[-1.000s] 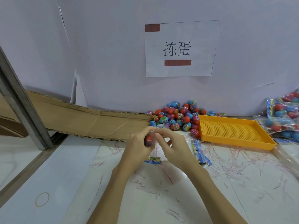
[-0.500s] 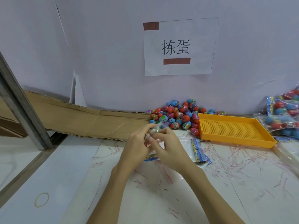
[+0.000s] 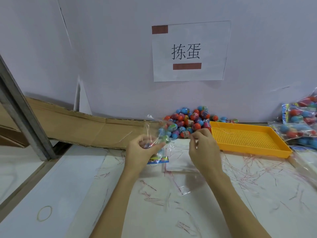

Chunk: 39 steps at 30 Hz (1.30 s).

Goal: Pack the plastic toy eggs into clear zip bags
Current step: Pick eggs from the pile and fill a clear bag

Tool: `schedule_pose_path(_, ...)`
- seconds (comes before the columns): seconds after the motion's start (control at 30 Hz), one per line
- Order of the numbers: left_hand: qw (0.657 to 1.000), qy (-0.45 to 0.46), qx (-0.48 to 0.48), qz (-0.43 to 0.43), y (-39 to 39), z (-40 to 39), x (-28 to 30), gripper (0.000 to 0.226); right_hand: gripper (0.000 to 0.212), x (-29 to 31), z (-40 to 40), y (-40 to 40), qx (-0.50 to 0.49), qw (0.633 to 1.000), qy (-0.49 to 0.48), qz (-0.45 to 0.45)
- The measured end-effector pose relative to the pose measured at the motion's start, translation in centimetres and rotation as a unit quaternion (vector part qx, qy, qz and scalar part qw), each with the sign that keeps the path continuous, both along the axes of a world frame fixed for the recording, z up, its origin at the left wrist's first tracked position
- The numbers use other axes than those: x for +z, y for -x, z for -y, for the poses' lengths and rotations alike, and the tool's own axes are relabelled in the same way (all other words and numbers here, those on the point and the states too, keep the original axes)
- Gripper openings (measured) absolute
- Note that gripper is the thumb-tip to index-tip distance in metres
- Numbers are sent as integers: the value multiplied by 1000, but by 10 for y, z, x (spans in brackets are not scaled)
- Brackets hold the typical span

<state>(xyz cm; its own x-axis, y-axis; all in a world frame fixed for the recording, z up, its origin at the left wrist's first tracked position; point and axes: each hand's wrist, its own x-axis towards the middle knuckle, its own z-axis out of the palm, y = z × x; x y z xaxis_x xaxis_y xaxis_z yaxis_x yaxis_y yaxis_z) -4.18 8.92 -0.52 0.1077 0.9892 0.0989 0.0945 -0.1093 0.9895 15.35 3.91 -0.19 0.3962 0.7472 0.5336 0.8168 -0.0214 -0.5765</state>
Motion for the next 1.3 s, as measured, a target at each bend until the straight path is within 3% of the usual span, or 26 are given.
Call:
schedule_pose_path(0.07,997,52,9,48,1,0,3,60,22,-7,0,-8,-40,996,77,7)
schedule_pose_path(0.17,997,46,12,63,1,-1,4,61,23,-8,-2,-14,-75,984,157,40)
schedule_pose_path(0.37,990,98,-26,101,-1,-3,4,58,15,-7,-5,-14,-122,959,247,64)
schedule_pose_path(0.47,960,147,-59,232,-2,-7,6,45,12,-6,-7,-14,-133,956,254,68)
schedule_pose_path(0.57,930,142,-122,317,3,-9,3,26,26,-8,-8,-15,-122,966,223,47)
schedule_pose_path(0.73,955,113,-151,228,2,-8,2,42,26,-6,-6,-17,-86,992,94,-26)
schedule_pose_path(0.83,977,74,-147,138,1,-4,-1,30,19,-4,-5,-11,-37,997,-36,-52)
schedule_pose_path(0.93,992,21,-117,33,-5,-2,-3,30,25,3,-3,0,37,980,-129,-145)
schedule_pose_path(1.03,993,-39,-103,-40,-9,1,-4,33,43,10,-1,9,97,958,-137,-234)
schedule_pose_path(1.17,984,-75,-110,-116,-11,7,-4,40,36,19,4,18,168,920,-156,-316)
schedule_pose_path(1.23,977,-84,-122,-150,-10,11,-2,52,34,23,9,22,162,922,-204,-287)
schedule_pose_path(1.3,970,-100,-126,-179,-10,12,-1,57,37,27,12,23,122,946,-250,-168)
